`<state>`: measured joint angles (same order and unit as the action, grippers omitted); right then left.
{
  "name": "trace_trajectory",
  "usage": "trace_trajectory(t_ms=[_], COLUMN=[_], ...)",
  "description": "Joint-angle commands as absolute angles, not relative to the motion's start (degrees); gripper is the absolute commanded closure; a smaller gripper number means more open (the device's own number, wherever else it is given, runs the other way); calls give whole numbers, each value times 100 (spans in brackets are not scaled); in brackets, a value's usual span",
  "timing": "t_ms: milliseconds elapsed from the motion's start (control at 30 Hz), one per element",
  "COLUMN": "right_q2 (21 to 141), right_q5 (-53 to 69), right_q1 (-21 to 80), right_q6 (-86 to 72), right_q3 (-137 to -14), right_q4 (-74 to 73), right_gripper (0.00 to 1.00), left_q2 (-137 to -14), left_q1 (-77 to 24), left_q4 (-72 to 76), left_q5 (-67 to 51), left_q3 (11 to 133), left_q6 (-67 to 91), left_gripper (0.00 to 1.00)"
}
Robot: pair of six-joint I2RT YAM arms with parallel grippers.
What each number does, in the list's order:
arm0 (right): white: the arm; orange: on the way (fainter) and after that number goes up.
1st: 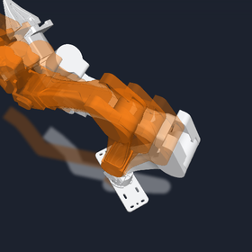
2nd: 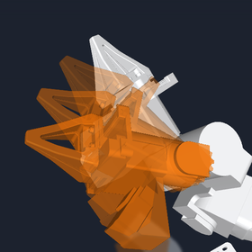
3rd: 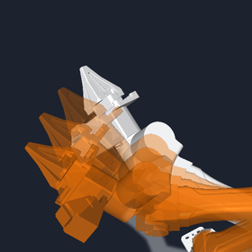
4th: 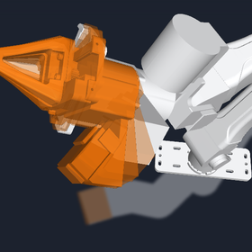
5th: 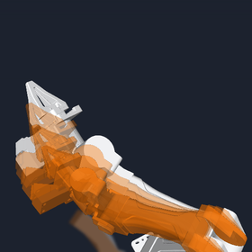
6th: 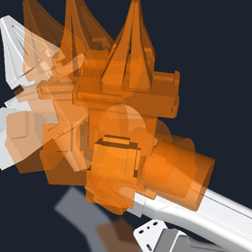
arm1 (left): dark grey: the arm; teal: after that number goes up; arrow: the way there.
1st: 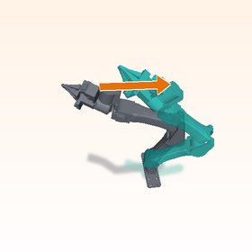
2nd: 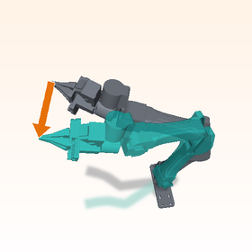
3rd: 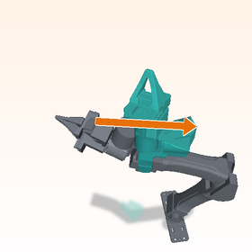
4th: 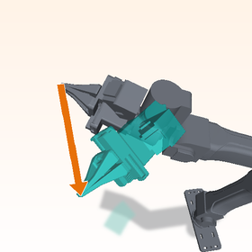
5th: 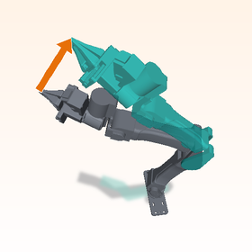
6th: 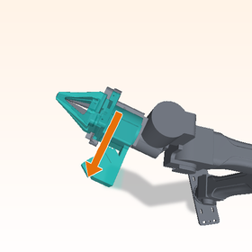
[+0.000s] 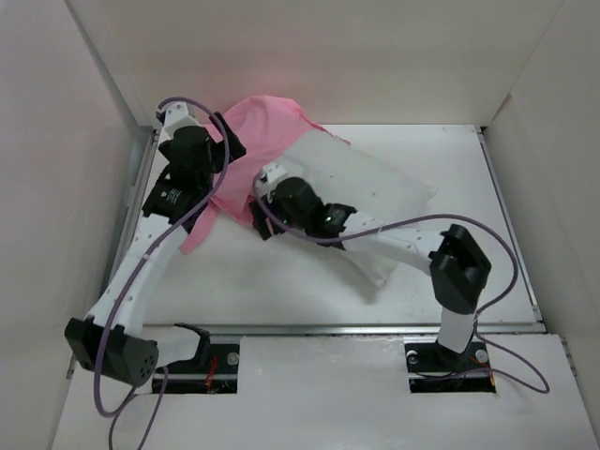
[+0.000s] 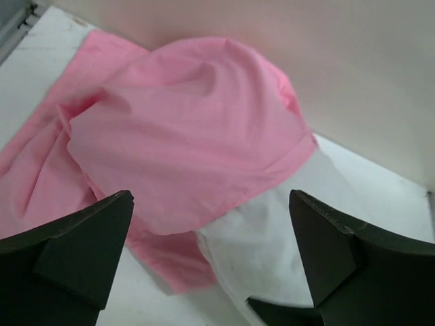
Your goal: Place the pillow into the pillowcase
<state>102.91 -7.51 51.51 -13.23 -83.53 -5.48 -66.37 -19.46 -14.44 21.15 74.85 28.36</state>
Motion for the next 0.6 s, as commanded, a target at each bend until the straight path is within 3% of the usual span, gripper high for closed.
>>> trace_trajectory(t_ms=[0,300,400,433,467,533,567], right_q2=[10810,12179,12558,12560,12620,12621,12621], right_q5=[-994,-1590,-2230,-2415,-2826,-3162,-3303], right_q1=[5502,5607,5607,5607,5607,5607,5607], right_q6=[-562,-571,-641,-720,-721,-773,-860], right_q3=[-8586,-9263,-9519,-9519,-9519,-9404,-9335], right_q4=[-1038,-18,-18,78,157,220,220], right_gripper=[24,24,30,36,51,65,83], left_q2=[-6995,-7917,-8051,-8120,-8121,-8174,-8235], left_q1=[-1627,-660,-519,-519,-440,-370,-291], left_q4=[-1389,-1431,-1538,-1538,-1468,-1407,-1406], left_q5=[1609,870,870,870,870,809,730], left_q3=[7541,8068,8068,8068,8068,7937,7937], left_q6=[2672,2373,2320,2320,2320,2320,2320], left_gripper=[0,0,0,0,0,0,0])
